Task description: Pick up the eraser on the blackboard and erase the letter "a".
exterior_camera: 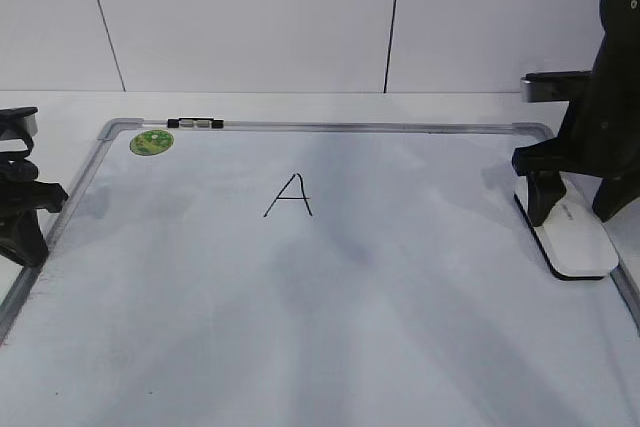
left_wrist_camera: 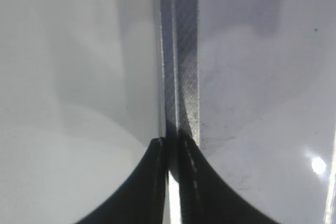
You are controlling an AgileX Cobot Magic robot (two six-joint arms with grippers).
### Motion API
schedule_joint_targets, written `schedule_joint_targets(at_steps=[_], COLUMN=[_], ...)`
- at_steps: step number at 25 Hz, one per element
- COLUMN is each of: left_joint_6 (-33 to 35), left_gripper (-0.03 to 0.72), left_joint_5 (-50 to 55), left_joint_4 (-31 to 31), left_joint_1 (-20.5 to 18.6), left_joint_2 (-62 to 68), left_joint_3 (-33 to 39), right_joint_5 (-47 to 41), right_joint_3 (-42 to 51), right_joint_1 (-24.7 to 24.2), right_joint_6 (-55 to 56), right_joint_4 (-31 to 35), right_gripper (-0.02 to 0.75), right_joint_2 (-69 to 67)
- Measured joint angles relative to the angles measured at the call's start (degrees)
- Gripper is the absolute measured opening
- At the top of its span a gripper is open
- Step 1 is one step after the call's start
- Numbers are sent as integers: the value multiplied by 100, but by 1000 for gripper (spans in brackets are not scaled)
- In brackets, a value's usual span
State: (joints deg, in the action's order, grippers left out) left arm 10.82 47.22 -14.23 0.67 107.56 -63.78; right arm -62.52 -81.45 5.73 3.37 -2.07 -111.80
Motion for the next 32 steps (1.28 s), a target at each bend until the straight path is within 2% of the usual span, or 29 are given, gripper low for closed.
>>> schedule_joint_targets(at_steps=[6, 13, 18, 22, 28, 32], left_joint_6=[0, 10, 35, 86, 100, 100], left_gripper=[32, 36, 56, 126, 332, 365], left_joint_5=[-10, -10, -10, 50, 786, 1623], left_joint_4=[0, 0, 0, 79, 185, 185], left_joint_1=[0, 0, 0, 0, 0, 0], left_joint_2=[0, 0, 0, 21, 34, 22], left_joint_3=[0, 0, 0, -104, -801, -1355], right_joint_5=[-402, -448, -496, -554, -710, -742], right_joint_3=[-206, -230, -230, -238, -238, -238], right_joint_1=[0, 0, 0, 0, 0, 0], right_joint_6=[0, 0, -156, -244, -381, -430], right_joint_4=[-40, -49, 174, 240, 348, 370], right_gripper=[625, 625, 620, 609, 601, 601], right_joint_2=[0, 301, 688, 988, 1223, 1422])
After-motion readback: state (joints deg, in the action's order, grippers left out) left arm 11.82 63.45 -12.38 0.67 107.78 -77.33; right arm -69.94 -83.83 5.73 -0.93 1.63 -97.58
